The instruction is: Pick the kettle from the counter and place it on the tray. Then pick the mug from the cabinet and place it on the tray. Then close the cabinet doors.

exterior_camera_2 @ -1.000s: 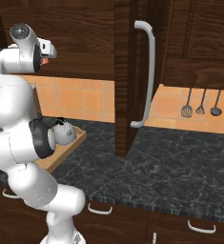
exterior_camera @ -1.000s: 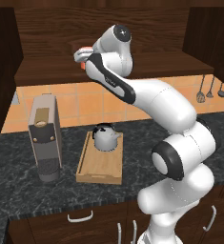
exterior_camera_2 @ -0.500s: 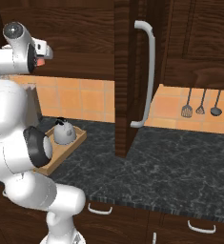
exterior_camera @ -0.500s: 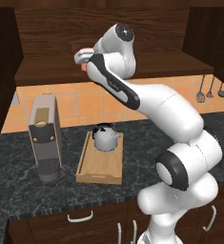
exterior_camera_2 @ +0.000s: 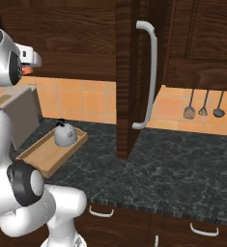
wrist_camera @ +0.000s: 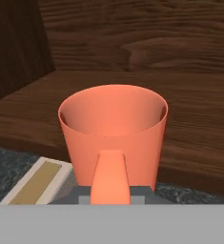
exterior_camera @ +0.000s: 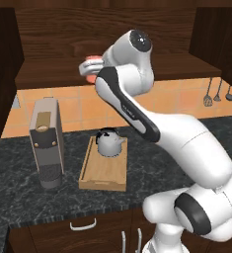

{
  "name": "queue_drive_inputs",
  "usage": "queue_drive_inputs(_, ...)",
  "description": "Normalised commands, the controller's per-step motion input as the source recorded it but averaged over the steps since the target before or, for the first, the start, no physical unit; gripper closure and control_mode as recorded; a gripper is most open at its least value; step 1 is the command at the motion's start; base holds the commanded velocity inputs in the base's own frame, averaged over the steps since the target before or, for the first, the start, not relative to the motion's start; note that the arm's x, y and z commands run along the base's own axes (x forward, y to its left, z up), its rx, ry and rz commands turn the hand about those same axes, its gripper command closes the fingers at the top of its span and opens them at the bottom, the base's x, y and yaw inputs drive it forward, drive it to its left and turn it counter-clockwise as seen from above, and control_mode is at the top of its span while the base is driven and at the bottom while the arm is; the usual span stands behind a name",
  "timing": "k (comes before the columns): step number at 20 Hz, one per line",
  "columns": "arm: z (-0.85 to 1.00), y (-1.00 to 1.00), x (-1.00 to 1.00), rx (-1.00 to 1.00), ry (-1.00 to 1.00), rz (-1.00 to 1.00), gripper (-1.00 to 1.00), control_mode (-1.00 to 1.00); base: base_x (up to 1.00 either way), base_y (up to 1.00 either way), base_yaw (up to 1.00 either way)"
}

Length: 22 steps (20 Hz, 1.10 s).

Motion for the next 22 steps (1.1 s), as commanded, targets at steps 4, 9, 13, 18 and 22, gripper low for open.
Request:
queue_drive_inputs(4,-0.01,-0.02,-0.95,0.00,0.02,0.10,1.00,-1.00,0.00,0.00,0.00)
queue_drive_inputs(9,-0.28,-0.08,-0.85,0.00,0.00,0.19,1.00,-1.00,0.00,0.00,0.00)
queue_drive_inputs(13,-0.52,-0.16,-0.58,0.00,0.00,0.25,1.00,-1.00,0.00,0.00,0.00)
queue_drive_inputs(18,-0.67,-0.27,-0.27,0.00,0.14,0.19,1.00,-1.00,0.00,0.00,0.00)
queue_drive_inputs(22,-0.87,-0.09,-0.09,0.00,0.11,0.13,1.00,-1.00,0.00,0.00,0.00)
